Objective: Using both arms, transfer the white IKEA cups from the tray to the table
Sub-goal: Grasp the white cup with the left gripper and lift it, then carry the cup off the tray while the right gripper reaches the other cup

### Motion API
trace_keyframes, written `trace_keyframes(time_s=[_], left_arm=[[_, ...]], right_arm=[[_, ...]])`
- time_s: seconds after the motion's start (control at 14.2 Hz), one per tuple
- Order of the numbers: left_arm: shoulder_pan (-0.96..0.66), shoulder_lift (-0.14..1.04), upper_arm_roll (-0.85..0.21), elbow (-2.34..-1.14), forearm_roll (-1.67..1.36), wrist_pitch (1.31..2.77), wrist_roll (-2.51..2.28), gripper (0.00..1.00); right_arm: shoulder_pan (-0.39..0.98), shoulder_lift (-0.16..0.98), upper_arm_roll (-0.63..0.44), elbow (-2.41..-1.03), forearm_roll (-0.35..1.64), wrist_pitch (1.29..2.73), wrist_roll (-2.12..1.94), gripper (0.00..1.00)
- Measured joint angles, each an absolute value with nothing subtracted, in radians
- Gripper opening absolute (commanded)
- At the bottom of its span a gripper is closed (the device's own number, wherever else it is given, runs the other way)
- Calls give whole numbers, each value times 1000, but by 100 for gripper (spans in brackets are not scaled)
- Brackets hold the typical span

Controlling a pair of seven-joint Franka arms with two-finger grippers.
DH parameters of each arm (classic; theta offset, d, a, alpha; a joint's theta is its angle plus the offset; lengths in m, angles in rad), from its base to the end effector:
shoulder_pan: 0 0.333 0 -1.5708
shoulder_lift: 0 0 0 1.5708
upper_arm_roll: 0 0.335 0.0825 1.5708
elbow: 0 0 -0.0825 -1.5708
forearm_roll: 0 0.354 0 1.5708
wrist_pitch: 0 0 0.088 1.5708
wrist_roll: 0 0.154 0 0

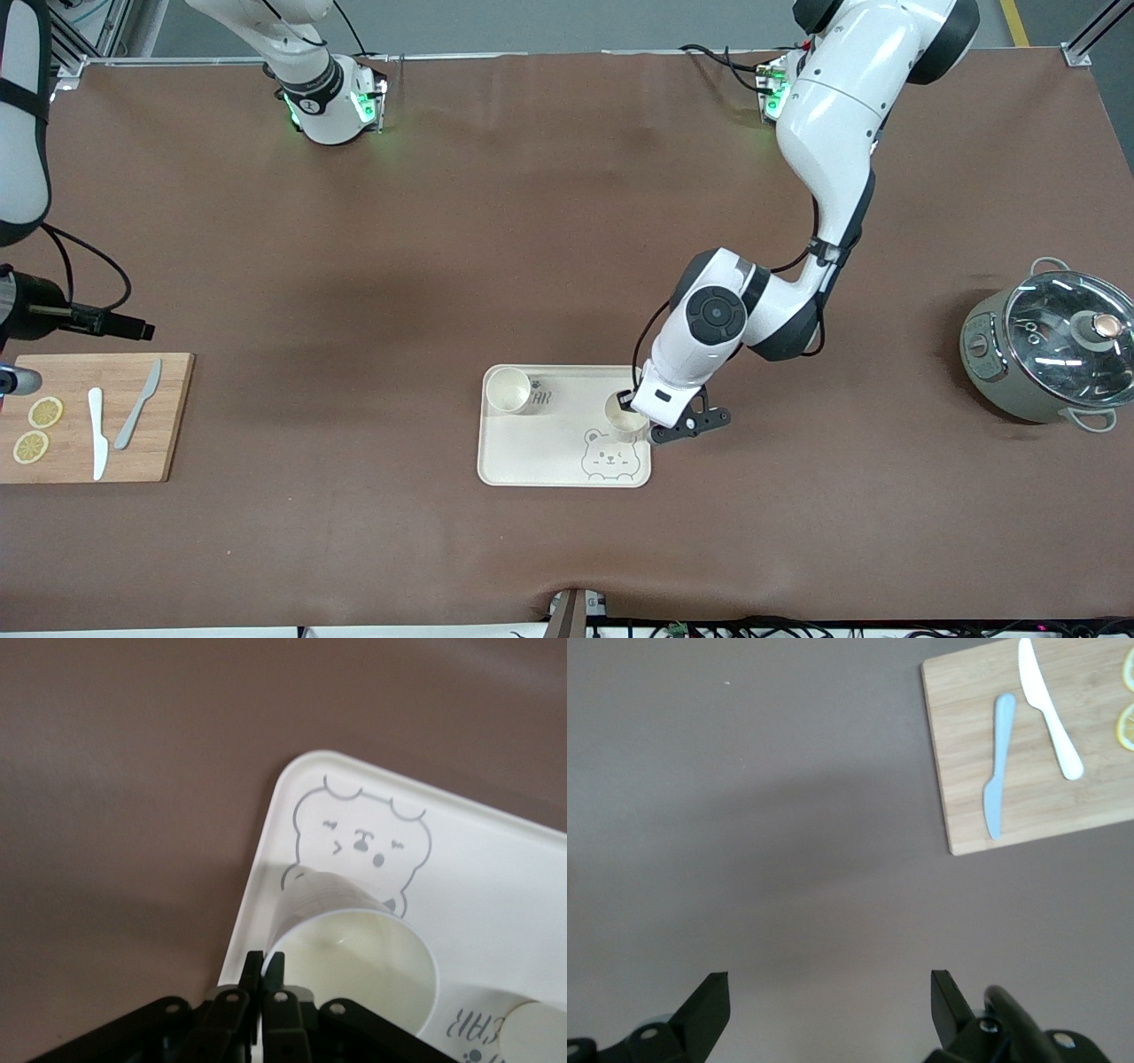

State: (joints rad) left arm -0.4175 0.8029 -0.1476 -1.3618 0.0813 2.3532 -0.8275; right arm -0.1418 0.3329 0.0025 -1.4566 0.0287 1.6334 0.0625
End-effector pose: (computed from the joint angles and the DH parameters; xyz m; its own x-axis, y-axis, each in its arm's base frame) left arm 0.6513 -0.3794 0.2462 0.9572 0.2698 0.1043 0.2501 -0.9532 0.1701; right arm 0.6085 -0.0812 0.4606 0.9670 -0.2004 -0.1570 -0.2059 -0.9784 -0.0191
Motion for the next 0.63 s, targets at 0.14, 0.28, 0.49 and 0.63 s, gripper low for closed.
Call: trace_keyframes(time_s=[0.14,0.28,0.49,0.63], left_arm=[[-412,774,-143,-1353,99,2348,-827,0],[-396,731,-139,-1349,102,2298,-826,0],[-375,654,-138,-1347,105,2193,-823,0],[-356,614,-136,-1347,107,2154,-805,0]], right_arm=[[-138,360,10,-1457,40,1640,63,100],[-120,387,19,-1457,78,1663,74,100],[-71,419,23,-1457,150,1727,130,100],[-3,434,27,-1457,169,1794,190,100]])
